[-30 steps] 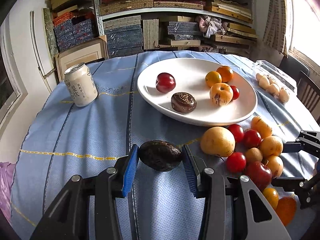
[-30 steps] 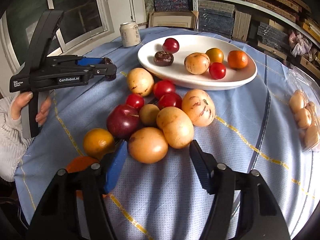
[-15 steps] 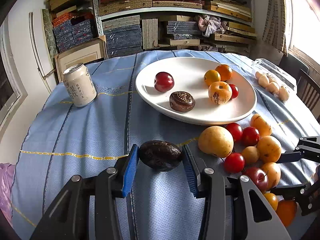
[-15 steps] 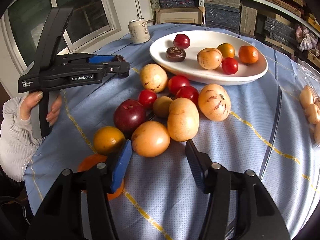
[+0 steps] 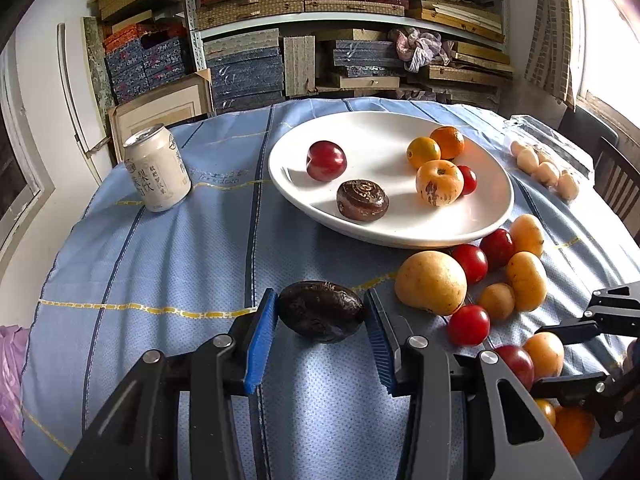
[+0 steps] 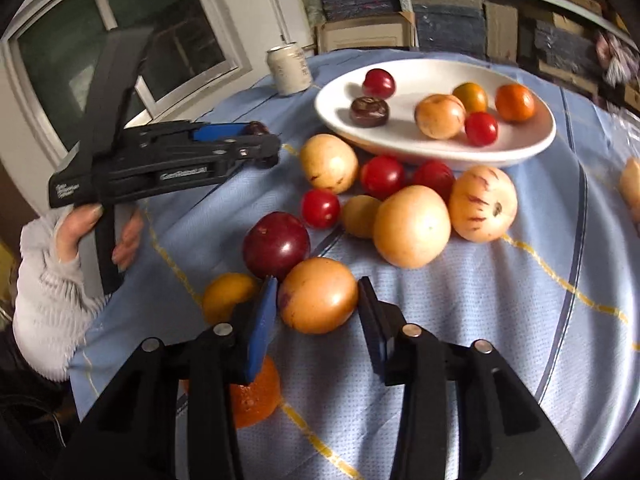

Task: Organize fruits
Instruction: 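Carry the dark brown fruit toward the plate while the right tool grasps a brown-orange fruit, then lower both held fruits onto the plate and open both tools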

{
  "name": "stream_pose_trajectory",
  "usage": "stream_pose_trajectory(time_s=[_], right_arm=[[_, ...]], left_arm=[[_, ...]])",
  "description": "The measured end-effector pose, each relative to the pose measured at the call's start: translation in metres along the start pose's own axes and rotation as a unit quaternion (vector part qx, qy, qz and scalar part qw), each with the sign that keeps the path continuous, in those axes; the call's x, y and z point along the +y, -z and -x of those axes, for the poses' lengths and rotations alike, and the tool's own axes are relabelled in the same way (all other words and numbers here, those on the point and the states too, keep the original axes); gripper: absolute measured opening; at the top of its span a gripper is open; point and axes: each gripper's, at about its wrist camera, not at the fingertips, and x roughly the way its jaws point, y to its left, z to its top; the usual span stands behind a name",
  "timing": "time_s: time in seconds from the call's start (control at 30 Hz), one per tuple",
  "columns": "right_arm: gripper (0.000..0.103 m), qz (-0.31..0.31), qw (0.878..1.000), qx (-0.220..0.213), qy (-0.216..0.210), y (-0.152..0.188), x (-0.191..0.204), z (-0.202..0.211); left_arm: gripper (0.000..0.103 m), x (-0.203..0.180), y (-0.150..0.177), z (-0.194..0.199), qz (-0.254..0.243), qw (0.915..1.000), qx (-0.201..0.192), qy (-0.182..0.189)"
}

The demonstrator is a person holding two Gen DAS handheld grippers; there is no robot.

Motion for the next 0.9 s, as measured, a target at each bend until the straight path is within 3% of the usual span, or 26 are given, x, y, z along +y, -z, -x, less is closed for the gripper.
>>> stream_pose_trajectory(time_s=[0.1,0.27,0.47,0.6,0.67,0.77,0.9], right_arm=[[0.04,-0.004,1.0,-0.002,0.009,-0.002,-0.007,0.002],[0.04,-0.02,0.997,-0.074,0.014,-0.016,-0.019,0.045],[0.04,-0.011,0.993,-0.093,0.078,-0.058,-0.037,0.053],[0.04,-0.004,0.993,-0.082,0.086,-0.081,-0.04,0.029],[0.04,-0.011,0.994,-0.084,0.066,-0.078,-0.04,0.025],[0.04,0.001,0.995,-0.075,0.064,-0.072,-0.039,0.024],[0.04,-0.015,0.996,-0.069,0.057,-0.071,-0.045,0.018]], left_arm=[[0.044,0.002,0.001,-0.002,0.003,1.0,0.001,0.003],[0.044,0.005,-0.006,0.001,0.018,0.9997,-0.01,0.012],[0.044,-0.009,-0.06,0.002,0.01,0.9994,-0.031,0.01],[0.044,-0.024,-0.091,-0.015,-0.009,0.9995,-0.031,0.001],[0.044,-0.023,-0.083,-0.016,-0.017,0.9996,-0.022,-0.008],[0.045,-0.01,-0.05,-0.009,-0.027,0.999,-0.012,-0.032],[0.045,0.009,-0.029,-0.019,-0.021,0.9988,0.005,-0.044]])
